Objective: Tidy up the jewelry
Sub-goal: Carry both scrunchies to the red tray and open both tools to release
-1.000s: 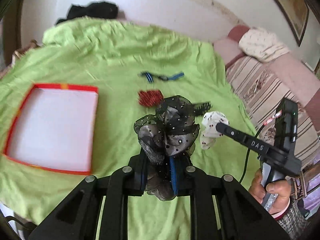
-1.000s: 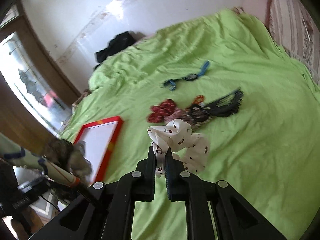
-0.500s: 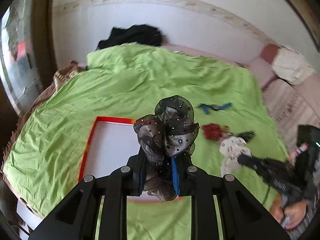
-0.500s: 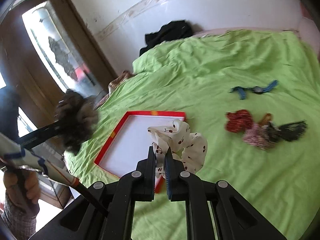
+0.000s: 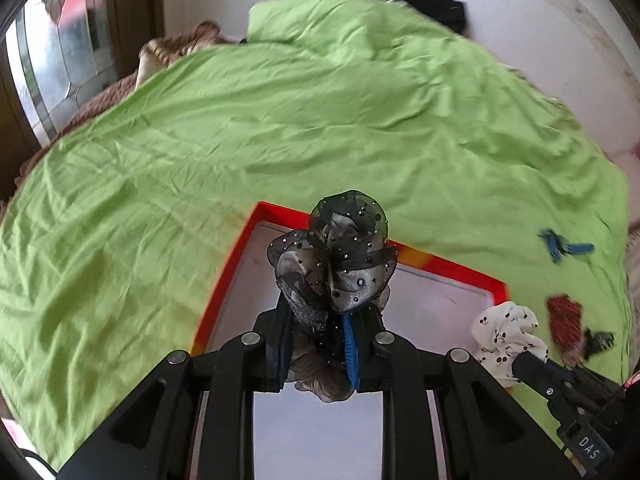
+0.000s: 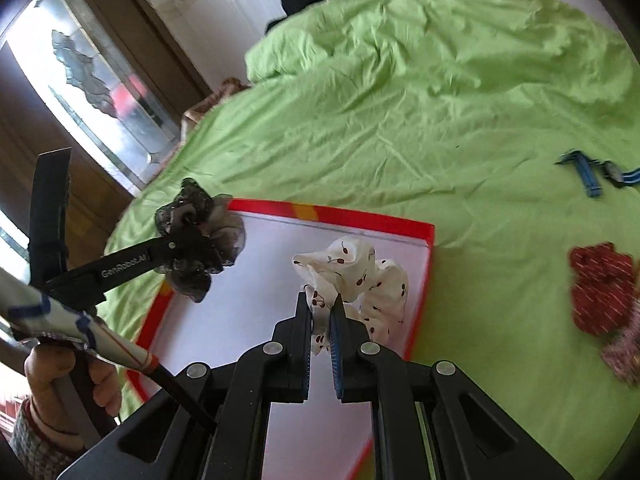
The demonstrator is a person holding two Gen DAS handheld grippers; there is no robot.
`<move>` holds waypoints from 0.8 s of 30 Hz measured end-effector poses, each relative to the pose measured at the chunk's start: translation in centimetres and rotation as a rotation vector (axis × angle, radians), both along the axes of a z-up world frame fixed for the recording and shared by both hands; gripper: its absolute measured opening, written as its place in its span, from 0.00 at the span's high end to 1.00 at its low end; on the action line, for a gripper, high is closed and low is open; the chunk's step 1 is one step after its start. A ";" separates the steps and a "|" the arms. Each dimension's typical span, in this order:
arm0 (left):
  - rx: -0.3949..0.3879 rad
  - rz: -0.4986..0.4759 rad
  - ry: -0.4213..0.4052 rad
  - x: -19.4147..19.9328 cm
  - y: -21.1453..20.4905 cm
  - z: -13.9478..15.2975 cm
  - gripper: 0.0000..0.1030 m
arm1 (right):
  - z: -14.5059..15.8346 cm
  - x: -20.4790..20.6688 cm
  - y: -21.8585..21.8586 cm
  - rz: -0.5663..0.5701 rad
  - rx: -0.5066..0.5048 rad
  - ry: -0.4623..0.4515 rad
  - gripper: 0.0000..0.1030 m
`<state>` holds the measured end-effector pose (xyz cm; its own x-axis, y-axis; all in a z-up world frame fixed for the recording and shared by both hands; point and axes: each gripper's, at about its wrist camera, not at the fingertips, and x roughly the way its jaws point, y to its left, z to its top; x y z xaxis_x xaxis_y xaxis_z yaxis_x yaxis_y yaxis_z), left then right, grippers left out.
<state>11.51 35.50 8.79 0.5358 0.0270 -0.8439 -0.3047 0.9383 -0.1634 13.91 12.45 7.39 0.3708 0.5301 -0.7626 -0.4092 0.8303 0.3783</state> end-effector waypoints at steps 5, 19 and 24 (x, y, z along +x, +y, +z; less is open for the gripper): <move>-0.035 0.040 -0.010 1.0 1.1 -1.5 0.50 | -1.8 2.1 1.2 0.027 0.000 0.015 0.65; -0.046 0.064 -0.075 -7.3 0.1 2.1 0.39 | -2.4 -5.9 -4.0 -0.009 -0.098 0.050 0.62; -0.046 0.100 -0.097 -12.6 -0.6 2.8 0.38 | -4.4 -8.3 -2.6 -0.005 -0.131 0.095 0.83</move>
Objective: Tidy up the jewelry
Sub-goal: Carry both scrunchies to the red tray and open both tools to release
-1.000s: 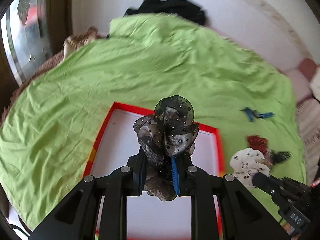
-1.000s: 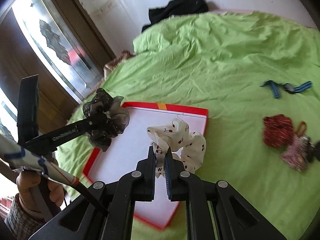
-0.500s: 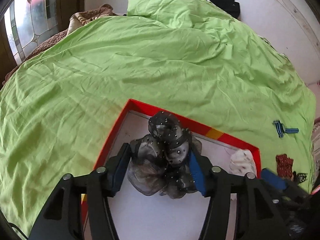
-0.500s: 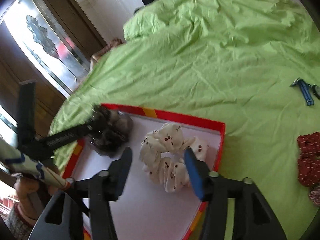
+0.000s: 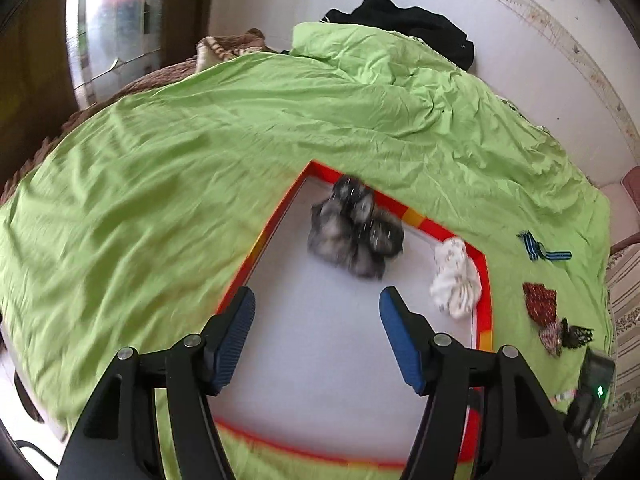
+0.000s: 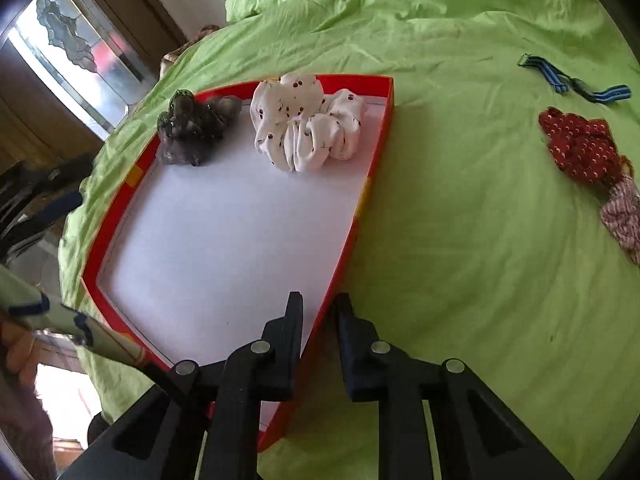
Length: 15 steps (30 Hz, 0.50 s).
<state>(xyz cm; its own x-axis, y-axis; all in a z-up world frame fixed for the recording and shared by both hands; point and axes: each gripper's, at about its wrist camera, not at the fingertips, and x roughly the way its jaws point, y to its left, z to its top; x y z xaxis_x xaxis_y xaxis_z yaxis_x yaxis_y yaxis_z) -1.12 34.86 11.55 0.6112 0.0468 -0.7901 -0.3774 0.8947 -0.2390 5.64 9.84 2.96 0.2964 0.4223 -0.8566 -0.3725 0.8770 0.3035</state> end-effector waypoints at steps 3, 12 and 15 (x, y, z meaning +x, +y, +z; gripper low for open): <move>0.006 0.004 -0.002 -2.4 -0.7 -0.1 0.38 | 0.2 -0.8 0.0 0.003 -0.018 0.006 0.84; 0.012 -0.008 -0.047 -6.7 -3.7 1.7 0.38 | 0.6 -3.5 -2.6 0.007 -0.028 -0.001 0.81; 0.010 -0.027 -0.093 -7.8 -5.7 3.3 0.38 | 2.4 -4.7 -4.6 -0.017 0.046 -0.035 0.80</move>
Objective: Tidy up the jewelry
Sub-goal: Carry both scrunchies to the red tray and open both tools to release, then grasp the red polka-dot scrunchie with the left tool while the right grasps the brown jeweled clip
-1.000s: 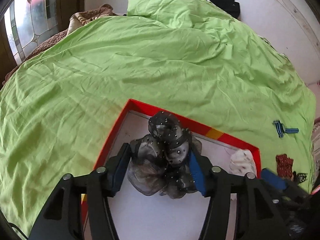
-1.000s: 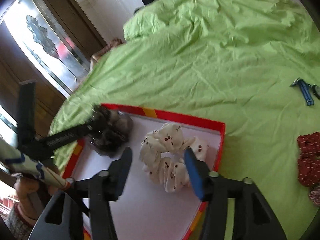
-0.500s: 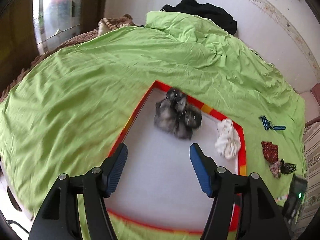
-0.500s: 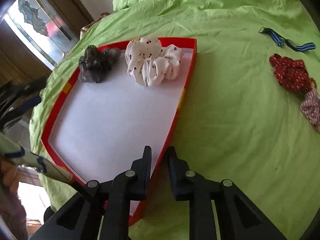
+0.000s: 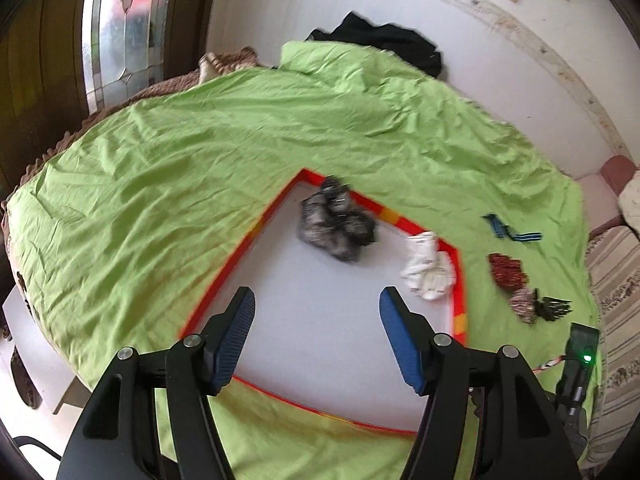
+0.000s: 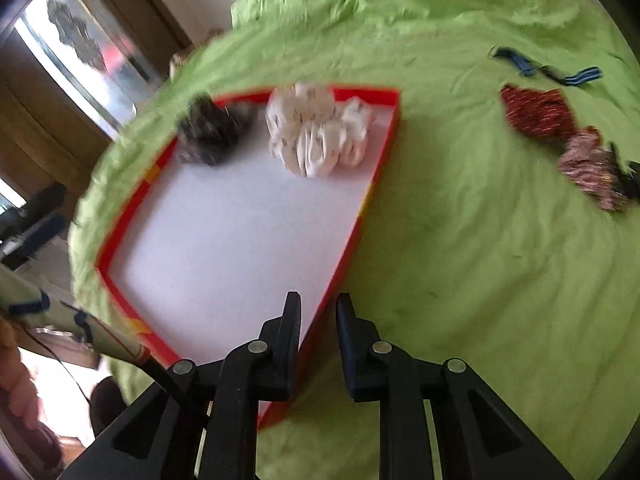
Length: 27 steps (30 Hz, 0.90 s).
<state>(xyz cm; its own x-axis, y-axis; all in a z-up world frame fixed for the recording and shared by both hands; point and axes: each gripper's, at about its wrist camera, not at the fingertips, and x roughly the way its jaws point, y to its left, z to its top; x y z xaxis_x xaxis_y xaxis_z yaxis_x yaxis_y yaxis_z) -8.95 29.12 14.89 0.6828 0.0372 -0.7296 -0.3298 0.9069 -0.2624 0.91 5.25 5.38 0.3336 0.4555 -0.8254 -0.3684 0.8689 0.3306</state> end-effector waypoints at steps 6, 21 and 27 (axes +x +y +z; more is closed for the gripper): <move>-0.001 -0.078 -0.056 -1.7 -5.6 2.3 0.37 | 5.2 -5.6 -8.1 -0.152 0.005 -0.177 0.58; 0.087 -0.329 -0.158 -5.7 -19.5 7.9 0.36 | 13.9 -17.9 -27.5 -0.680 -0.025 -0.532 0.40; 0.099 -0.411 -0.229 -8.3 -22.6 9.9 0.30 | 17.7 -23.6 -29.5 -0.761 -0.067 -0.682 0.26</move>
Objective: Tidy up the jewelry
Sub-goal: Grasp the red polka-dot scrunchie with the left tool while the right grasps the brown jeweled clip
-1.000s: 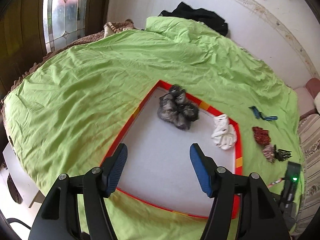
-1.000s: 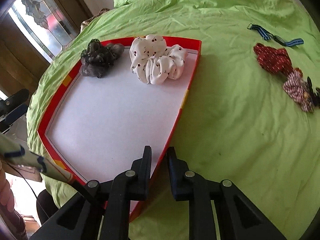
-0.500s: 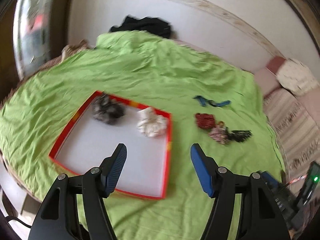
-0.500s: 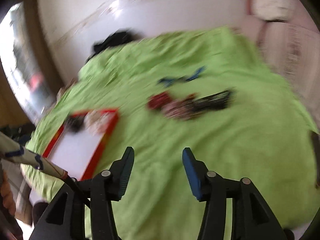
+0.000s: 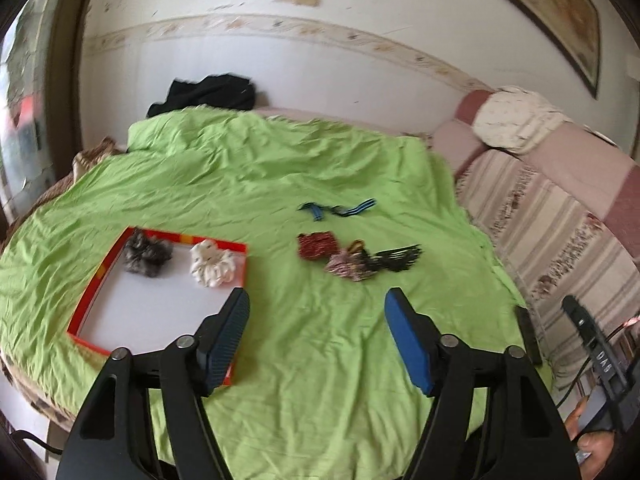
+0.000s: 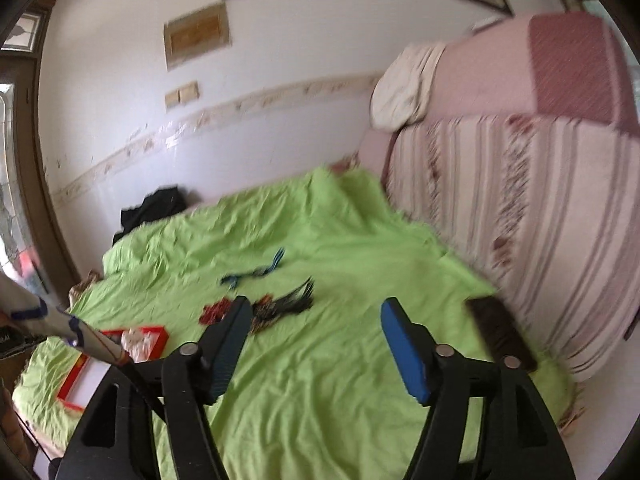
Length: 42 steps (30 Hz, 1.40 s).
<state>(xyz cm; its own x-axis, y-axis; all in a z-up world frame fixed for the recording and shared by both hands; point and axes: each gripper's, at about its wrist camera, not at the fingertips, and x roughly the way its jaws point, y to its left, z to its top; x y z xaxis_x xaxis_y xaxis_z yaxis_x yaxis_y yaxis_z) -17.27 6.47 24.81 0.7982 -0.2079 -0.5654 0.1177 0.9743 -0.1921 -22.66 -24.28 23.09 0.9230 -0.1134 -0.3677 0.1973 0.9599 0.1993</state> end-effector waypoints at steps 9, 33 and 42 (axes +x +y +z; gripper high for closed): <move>0.048 -0.039 -0.021 -0.6 -1.7 0.8 0.27 | 2.4 -0.6 -1.9 -0.076 -0.028 -0.064 0.13; -0.170 0.033 0.421 26.2 -0.3 -12.5 0.20 | -13.5 24.6 -4.9 0.196 0.329 0.398 0.36; -0.287 0.010 0.499 35.7 -2.3 -19.2 0.20 | -17.3 33.7 -4.5 0.183 0.400 0.411 0.31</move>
<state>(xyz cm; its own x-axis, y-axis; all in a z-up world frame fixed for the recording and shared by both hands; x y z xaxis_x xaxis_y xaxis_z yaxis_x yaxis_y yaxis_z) 18.46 4.14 5.61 0.4519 -0.4027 -0.7960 -0.0638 0.8754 -0.4791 11.08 -28.75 5.76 0.6878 0.2551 -0.6796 0.1729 0.8517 0.4947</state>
